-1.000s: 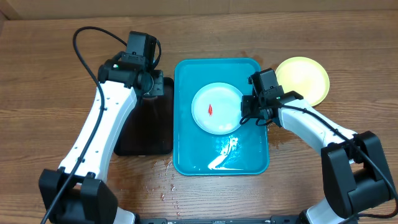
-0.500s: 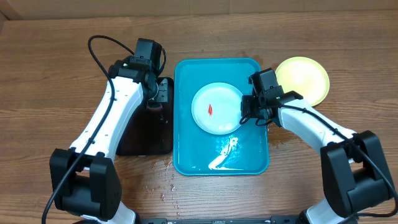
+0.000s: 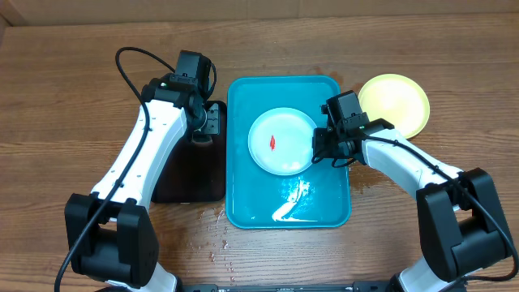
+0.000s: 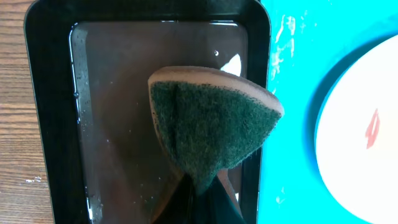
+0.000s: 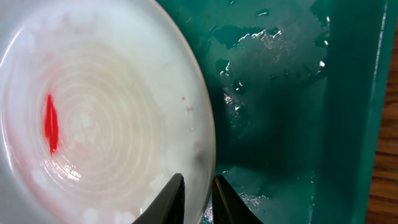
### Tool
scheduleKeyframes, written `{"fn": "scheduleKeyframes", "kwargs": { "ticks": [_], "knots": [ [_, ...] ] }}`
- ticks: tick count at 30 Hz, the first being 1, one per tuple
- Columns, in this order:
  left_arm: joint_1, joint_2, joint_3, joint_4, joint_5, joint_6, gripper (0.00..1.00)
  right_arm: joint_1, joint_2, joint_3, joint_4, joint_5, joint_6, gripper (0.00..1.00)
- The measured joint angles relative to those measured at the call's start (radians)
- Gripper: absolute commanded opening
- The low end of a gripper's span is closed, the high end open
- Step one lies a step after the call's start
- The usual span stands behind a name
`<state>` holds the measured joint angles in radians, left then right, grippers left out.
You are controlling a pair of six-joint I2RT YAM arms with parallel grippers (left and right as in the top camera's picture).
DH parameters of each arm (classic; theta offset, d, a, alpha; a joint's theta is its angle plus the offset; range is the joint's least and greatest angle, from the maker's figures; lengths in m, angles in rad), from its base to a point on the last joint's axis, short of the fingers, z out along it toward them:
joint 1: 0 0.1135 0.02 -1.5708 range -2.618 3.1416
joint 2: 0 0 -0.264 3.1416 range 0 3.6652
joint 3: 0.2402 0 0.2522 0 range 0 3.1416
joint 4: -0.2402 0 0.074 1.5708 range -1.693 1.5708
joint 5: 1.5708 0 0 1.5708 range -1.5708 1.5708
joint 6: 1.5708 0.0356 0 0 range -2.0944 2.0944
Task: Clean dirty plates on tray and stack at the side
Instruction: 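Lift the sponge with the left gripper over the white plate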
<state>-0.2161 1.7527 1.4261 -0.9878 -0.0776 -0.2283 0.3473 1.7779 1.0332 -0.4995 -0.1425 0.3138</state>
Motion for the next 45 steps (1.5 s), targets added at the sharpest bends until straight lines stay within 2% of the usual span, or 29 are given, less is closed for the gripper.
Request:
{"fn": "scheduleKeyframes", "kwargs": {
  "ticks": [3, 10, 19, 24, 29, 31, 39, 45],
  "knots": [
    [0.000, 0.000, 0.000, -0.001, 0.004, 0.000, 0.04, 0.000, 0.000, 0.000, -0.002, -0.008, 0.000, 0.32],
    [0.000, 0.000, 0.000, -0.002, 0.006, 0.000, 0.04, 0.000, 0.000, 0.000, -0.004, -0.029, -0.002, 0.43],
    [0.000, 0.000, 0.000, -0.004, -0.051, 0.000, 0.04, -0.026, 0.001, 0.057, -0.069, -0.149, -0.003, 0.47],
    [0.000, 0.000, 0.002, -0.013, -0.107, 0.000, 0.04, -0.077, 0.001, 0.128, -0.126, -0.233, -0.003, 0.55],
    [0.000, 0.000, 0.063, -0.077, -0.119, -0.001, 0.04, -0.133, 0.001, 0.182, -0.174, -0.270, -0.003, 0.53],
    [0.000, 0.000, 0.108, -0.090, -0.084, -0.005, 0.04, -0.146, 0.001, 0.184, -0.174, -0.274, -0.002, 0.47],
    [-0.055, 0.000, 0.166, 0.032, 0.269, -0.053, 0.04, -0.150, 0.001, 0.175, -0.146, -0.272, 0.112, 0.41],
    [-0.197, 0.017, 0.166, 0.132, 0.336, -0.117, 0.04, -0.150, 0.001, 0.135, -0.140, -0.268, 0.198, 0.40]
  ]
}}
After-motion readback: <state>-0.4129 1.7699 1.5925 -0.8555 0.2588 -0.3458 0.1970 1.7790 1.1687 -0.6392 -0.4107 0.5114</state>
